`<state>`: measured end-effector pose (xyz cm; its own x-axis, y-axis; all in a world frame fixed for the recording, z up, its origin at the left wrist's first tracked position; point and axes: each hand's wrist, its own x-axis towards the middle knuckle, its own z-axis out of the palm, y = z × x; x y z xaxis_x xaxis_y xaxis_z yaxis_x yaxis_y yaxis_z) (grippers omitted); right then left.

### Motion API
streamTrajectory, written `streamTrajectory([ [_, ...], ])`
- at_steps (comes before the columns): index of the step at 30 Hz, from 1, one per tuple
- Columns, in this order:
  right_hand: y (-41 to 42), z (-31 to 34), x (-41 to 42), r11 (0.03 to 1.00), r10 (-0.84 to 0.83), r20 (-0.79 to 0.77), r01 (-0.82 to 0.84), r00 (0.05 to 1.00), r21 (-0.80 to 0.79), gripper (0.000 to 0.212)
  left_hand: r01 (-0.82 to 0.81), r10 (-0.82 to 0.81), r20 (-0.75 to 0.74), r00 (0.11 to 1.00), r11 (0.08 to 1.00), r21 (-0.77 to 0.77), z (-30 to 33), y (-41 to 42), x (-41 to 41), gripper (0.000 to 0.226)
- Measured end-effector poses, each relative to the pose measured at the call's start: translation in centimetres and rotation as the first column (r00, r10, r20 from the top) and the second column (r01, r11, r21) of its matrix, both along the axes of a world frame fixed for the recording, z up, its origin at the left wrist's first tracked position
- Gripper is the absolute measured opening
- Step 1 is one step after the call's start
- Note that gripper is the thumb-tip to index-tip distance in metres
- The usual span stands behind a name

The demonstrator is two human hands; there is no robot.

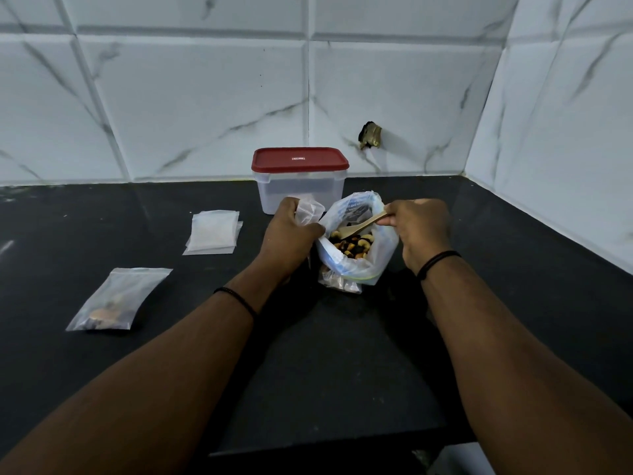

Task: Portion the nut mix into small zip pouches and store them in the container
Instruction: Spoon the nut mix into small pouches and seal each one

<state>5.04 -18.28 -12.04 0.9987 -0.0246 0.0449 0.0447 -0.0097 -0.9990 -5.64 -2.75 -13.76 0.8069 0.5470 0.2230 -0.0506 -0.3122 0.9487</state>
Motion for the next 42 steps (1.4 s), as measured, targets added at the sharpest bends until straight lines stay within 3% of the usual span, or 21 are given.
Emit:
streamTrajectory([
  [15,0.0,0.7,-0.6,1.0,0.023,0.012,-0.023,1.0,-0.006,0.015,-0.021,0.021,0.009,1.0,0.998,0.056,0.1,0.1,-0.1,0.029],
  [36,-0.8,1.4,-1.0,0.99,-0.056,-0.042,0.061,0.998,0.128,0.018,0.023,-0.025,0.055,0.998,0.999,0.047,0.0,0.4,-0.1,0.035],
  [42,-0.8,2.7,-2.6,0.966,-0.097,0.057,0.08,0.994,0.247,0.021,-0.013,0.002,0.076,0.997,0.99,0.139,0.0,0.5,-0.3,0.041],
])
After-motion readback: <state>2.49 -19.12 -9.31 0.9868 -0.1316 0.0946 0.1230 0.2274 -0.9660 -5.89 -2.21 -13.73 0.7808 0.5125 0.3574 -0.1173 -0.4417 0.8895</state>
